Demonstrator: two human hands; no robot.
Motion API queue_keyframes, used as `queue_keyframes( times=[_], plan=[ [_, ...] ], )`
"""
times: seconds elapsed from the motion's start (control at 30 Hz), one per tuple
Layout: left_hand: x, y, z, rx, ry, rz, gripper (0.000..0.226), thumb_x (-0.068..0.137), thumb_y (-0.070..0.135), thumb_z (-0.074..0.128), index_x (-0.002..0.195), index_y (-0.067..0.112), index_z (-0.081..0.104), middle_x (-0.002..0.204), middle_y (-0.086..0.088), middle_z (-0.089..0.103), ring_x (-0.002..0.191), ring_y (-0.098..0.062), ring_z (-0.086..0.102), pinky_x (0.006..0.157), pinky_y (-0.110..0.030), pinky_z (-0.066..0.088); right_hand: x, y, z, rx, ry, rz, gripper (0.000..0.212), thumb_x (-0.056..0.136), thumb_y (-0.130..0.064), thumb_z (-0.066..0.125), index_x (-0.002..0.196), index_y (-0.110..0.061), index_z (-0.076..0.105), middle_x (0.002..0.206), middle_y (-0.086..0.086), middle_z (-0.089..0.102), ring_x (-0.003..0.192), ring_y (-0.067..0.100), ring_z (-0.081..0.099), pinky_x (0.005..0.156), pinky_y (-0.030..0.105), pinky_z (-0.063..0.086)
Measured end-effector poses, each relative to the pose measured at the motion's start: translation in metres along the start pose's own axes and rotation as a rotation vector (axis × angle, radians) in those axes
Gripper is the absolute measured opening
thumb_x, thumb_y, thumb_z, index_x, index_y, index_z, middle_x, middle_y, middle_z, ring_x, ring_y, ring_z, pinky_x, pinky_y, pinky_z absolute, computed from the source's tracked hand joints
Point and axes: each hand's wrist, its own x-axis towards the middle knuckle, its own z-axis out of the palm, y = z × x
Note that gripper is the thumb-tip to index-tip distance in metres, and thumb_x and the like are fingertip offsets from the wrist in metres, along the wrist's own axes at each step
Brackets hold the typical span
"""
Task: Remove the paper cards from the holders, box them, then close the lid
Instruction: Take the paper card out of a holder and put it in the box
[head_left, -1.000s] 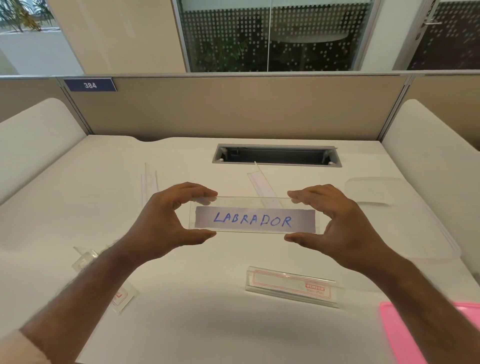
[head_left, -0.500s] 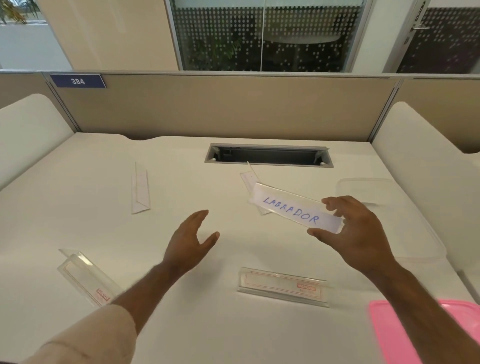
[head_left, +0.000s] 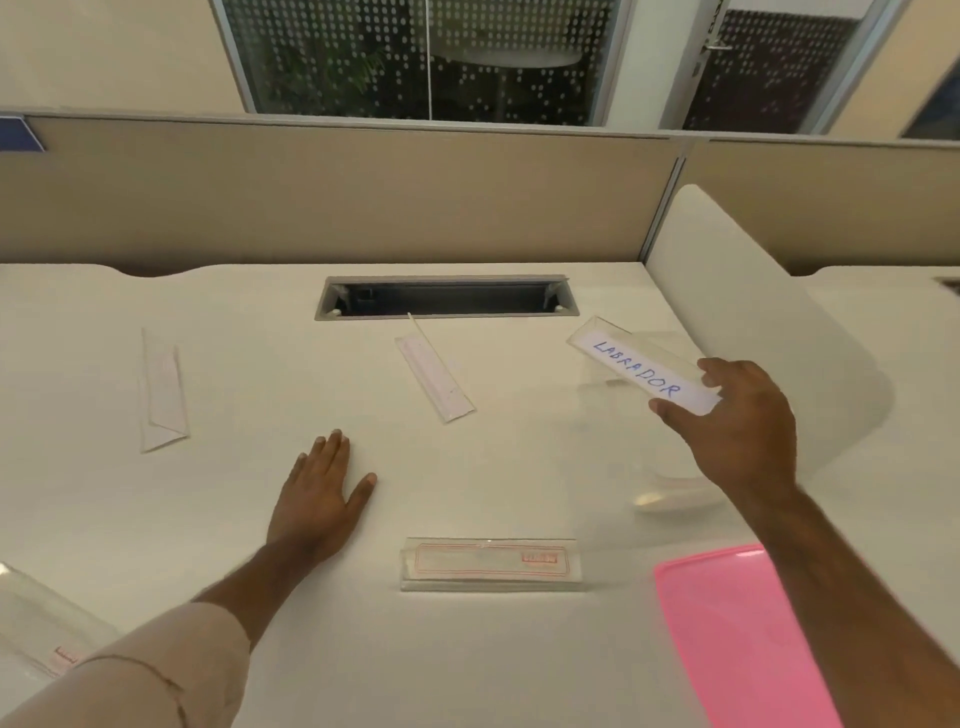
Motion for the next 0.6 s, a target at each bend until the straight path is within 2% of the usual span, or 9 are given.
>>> queue_keyframes(
  times=[0.1, 0.23, 0.4, 0.6],
  plan=[
    [0.002, -0.001, 0.0, 0.042, -0.012, 0.011, 0.078, 0.097, 0.061, 0.021, 0.158, 0.013, 0.009, 0.166, 0.002, 0.004, 0.153, -0.013, 0.0, 0.123, -0.031, 0.001, 0.006, 0.006, -0.003, -0.087, 0.037, 0.045, 0.064, 0.065, -0.033, 0.086, 0.118, -0.005, 0.062, 0.104, 0.013, 0.064, 0.095, 0.033, 0.06, 0.075, 0.041, 0.05],
    [0.001, 0.0, -0.001, 0.063, -0.004, 0.004, 0.078, 0.097, 0.06, 0.022, 0.157, 0.012, 0.011, 0.166, 0.001, 0.005, 0.153, -0.014, 0.002, 0.123, -0.032, 0.002, 0.012, 0.013, -0.001, -0.188, 0.064, 0.041, 0.055, 0.064, -0.031, 0.086, 0.106, -0.002, 0.064, 0.093, 0.015, 0.063, 0.086, 0.036, 0.059, 0.07, 0.042, 0.05],
    [0.001, 0.002, -0.002, 0.061, -0.001, -0.008, 0.077, 0.097, 0.059, 0.024, 0.158, 0.013, 0.011, 0.166, 0.002, 0.006, 0.153, -0.012, 0.002, 0.123, -0.032, 0.003, 0.017, 0.016, 0.019, -0.366, -0.087, 0.029, 0.052, 0.066, -0.032, 0.083, 0.101, 0.0, 0.064, 0.094, 0.018, 0.062, 0.085, 0.038, 0.06, 0.073, 0.043, 0.048],
    [0.0, 0.002, -0.003, 0.057, 0.0, -0.01, 0.077, 0.097, 0.059, 0.025, 0.157, 0.013, 0.012, 0.166, 0.002, 0.007, 0.153, -0.013, 0.003, 0.123, -0.033, 0.004, 0.015, 0.017, 0.046, -0.493, -0.234, 0.08, 0.045, 0.07, -0.03, 0.079, 0.101, -0.004, 0.06, 0.104, 0.014, 0.057, 0.094, 0.033, 0.056, 0.075, 0.039, 0.044]
  ],
)
